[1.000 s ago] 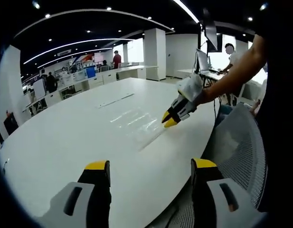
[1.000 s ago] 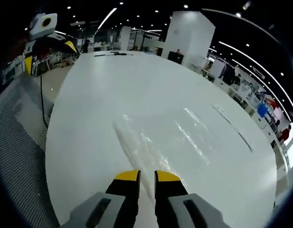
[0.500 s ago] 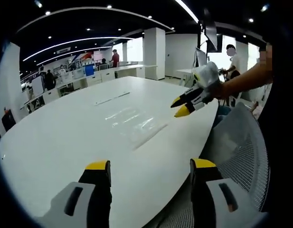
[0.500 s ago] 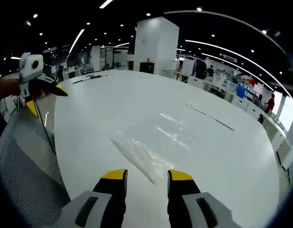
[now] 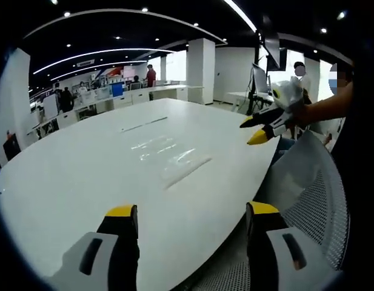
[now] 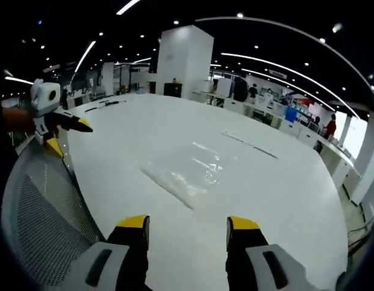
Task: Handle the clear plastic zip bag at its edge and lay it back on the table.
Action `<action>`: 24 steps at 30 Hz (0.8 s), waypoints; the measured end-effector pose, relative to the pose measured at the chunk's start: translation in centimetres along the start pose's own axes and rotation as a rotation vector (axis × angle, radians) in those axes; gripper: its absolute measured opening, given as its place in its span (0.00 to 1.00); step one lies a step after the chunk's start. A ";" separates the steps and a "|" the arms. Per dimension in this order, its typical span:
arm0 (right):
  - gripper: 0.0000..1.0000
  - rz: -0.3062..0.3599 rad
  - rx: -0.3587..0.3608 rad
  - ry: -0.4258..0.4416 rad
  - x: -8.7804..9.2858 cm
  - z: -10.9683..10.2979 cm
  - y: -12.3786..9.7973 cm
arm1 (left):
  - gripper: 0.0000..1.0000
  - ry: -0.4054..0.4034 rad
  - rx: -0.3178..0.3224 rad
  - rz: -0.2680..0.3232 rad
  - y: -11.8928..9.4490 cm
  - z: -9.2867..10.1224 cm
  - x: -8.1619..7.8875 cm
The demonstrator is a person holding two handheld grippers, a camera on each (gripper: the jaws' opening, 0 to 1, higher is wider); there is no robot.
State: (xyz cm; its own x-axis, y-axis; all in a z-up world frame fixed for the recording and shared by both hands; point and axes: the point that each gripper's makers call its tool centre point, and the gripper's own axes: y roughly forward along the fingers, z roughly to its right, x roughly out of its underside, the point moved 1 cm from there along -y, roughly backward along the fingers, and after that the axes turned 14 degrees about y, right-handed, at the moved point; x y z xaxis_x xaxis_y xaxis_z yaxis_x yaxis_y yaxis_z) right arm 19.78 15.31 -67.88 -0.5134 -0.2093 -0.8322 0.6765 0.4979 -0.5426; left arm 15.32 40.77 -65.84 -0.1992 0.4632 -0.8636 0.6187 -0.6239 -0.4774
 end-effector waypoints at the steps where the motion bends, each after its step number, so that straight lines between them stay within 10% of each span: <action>1: 0.55 0.005 0.000 0.008 0.1 -0.1 -0.3 | 0.72 -0.001 -0.005 0.004 0.0 0.0 0.0; 24: 0.89 0.071 0.028 0.058 1.7 -1.5 -2.9 | 0.86 -0.002 -0.018 0.020 -0.7 -0.5 0.1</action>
State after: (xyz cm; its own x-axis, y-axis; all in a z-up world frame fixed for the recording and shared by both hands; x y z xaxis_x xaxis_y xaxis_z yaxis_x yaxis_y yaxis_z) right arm 16.14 14.79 -67.53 -0.4928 -0.1242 -0.8612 0.7264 0.4863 -0.4857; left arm 15.21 41.57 -65.51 -0.1883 0.4497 -0.8731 0.6358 -0.6218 -0.4573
